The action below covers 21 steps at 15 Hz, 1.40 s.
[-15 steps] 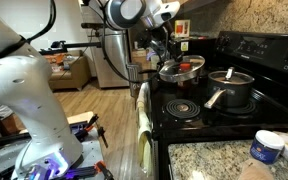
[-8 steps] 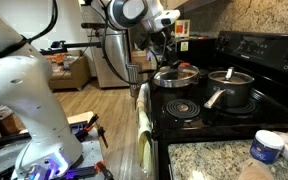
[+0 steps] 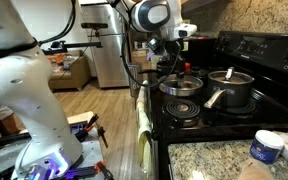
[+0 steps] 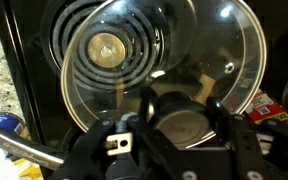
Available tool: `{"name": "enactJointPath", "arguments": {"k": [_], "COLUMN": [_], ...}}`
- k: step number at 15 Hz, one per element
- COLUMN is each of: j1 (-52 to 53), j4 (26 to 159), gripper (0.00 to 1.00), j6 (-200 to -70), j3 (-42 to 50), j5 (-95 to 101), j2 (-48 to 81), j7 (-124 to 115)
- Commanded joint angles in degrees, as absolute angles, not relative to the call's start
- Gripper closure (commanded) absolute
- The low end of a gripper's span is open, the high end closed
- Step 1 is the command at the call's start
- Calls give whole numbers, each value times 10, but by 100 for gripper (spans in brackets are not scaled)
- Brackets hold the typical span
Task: Uncover the pot on the left, put the lid on the stove, and then put the wooden spoon inside the pot
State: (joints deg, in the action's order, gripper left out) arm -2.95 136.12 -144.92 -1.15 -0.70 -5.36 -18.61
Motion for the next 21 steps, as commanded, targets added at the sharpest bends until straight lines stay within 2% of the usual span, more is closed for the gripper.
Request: {"name": "enactJointPath", "arguments": {"k": [1,2,7,13,14,15,18,21], "j1": [-22,-26,-24,-24,-27,-27,-31,-36], "j4": [1317,1372,1444,1502,1509,1515,1525,1534], "gripper": [66,66,66,66,16,15,0,0], "j6": [-1444,-1485,-1538,-1665,-1686,-1703,-1738,-1752], "j3": [-3,0,2,-1,-2,-2,-3,-2], "j5": [-43,-35,-32,-18,-7,-10,4,9], "j2": [-31,-48,-55,-46,-43,-42,-37,-45], "j7": [-182,-187,-194,-190,-199,-200,-206,-209]}}
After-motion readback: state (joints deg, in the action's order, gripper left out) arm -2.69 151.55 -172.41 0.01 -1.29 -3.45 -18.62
